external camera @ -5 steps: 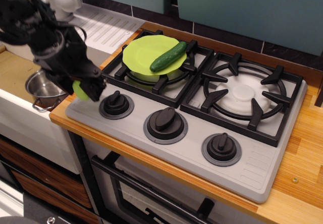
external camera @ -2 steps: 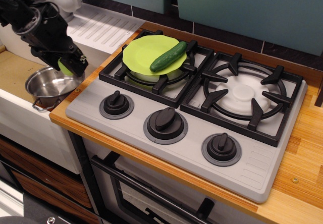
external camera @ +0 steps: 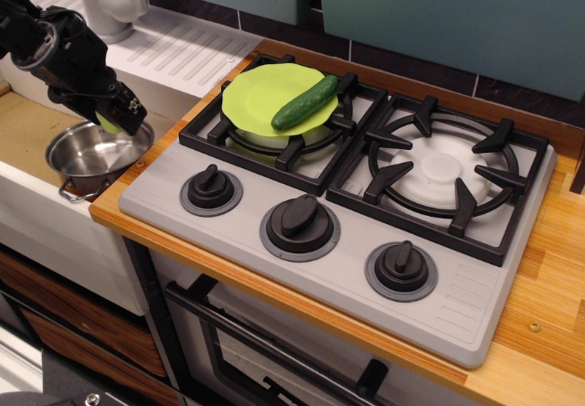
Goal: Put pickle on plate and cauliflower in pot or pan in sink
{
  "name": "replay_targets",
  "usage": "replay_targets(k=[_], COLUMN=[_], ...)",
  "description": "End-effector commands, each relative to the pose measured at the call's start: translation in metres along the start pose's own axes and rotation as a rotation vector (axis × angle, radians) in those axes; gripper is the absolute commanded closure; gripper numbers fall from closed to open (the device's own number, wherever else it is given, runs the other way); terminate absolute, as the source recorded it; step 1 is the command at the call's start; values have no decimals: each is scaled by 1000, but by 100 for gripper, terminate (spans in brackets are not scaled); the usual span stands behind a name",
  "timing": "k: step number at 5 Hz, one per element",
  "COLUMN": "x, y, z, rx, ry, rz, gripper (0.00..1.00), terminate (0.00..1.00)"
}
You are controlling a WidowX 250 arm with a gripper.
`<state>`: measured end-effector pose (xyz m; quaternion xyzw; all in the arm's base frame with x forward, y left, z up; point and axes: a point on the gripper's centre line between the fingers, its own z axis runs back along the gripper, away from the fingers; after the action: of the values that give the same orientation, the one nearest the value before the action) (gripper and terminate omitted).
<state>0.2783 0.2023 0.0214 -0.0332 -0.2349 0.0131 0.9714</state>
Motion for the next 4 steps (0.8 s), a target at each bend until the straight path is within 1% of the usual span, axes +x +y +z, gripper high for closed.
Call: replay_targets(k=[1,2,4], x=[2,-5,-8], y=[15,13,-1], z=[0,-1,11], rx=[47,61,89], ry=[-33,-28,-5], rz=[-2,14,36], gripper=[100,0,0], terminate=[0,0,0])
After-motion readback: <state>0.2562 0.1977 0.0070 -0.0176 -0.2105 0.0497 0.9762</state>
